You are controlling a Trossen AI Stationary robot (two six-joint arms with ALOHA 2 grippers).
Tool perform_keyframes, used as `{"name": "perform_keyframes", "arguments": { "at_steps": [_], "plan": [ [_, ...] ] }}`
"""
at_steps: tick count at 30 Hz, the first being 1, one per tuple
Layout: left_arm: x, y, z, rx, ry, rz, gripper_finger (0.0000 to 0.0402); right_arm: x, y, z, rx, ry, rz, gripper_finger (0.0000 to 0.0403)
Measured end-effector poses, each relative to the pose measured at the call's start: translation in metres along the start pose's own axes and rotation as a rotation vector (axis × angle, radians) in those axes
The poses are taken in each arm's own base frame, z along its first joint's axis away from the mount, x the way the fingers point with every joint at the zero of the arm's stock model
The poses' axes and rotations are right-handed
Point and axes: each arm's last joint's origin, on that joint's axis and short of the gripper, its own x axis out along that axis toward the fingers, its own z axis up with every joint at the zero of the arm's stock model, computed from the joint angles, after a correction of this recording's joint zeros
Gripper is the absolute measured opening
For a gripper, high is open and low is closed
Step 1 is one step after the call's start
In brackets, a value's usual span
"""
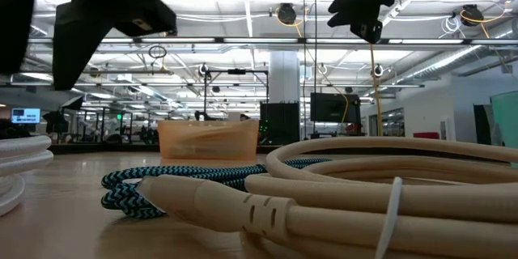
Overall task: Pick & Place USB Port
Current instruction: Put the white usb cable into the orange bin
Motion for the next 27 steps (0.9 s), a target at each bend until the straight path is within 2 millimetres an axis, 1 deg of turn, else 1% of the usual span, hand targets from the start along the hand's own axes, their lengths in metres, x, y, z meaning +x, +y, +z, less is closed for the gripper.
{"name": "perform_keyframes", "arguments": {
  "at_steps": [5, 7, 9, 13, 17, 21, 27],
  "plan": [
    [0.000, -0.004, 0.001, 0.029, -0.038, 0.076, 0.0206, 0.000, 0.000, 0.000, -0.013, 0.000, 0.001, 0.0093],
    [0.002, -0.004, 0.000, 0.030, -0.037, 0.098, 0.0225, 0.000, 0.000, 0.000, -0.013, 0.000, 0.001, 0.0093],
    [0.007, -0.003, 0.001, 0.028, -0.019, 0.090, 0.0236, 0.000, 0.000, 0.000, -0.014, 0.000, 0.003, 0.0093],
    [0.020, -0.007, 0.002, 0.046, 0.034, 0.033, 0.0241, 0.000, 0.001, 0.000, -0.014, 0.011, 0.025, 0.0093],
    [0.028, -0.012, 0.002, 0.072, 0.055, 0.033, 0.0241, 0.000, 0.001, 0.000, -0.015, 0.015, 0.033, 0.0093],
    [0.032, -0.013, 0.003, 0.070, 0.052, 0.048, 0.0241, -0.001, 0.002, 0.000, -0.021, 0.018, 0.048, 0.0093],
    [0.041, -0.010, 0.003, 0.045, 0.074, 0.122, 0.0241, -0.001, 0.002, 0.000, -0.031, 0.019, 0.049, 0.0093]
  ]
}}
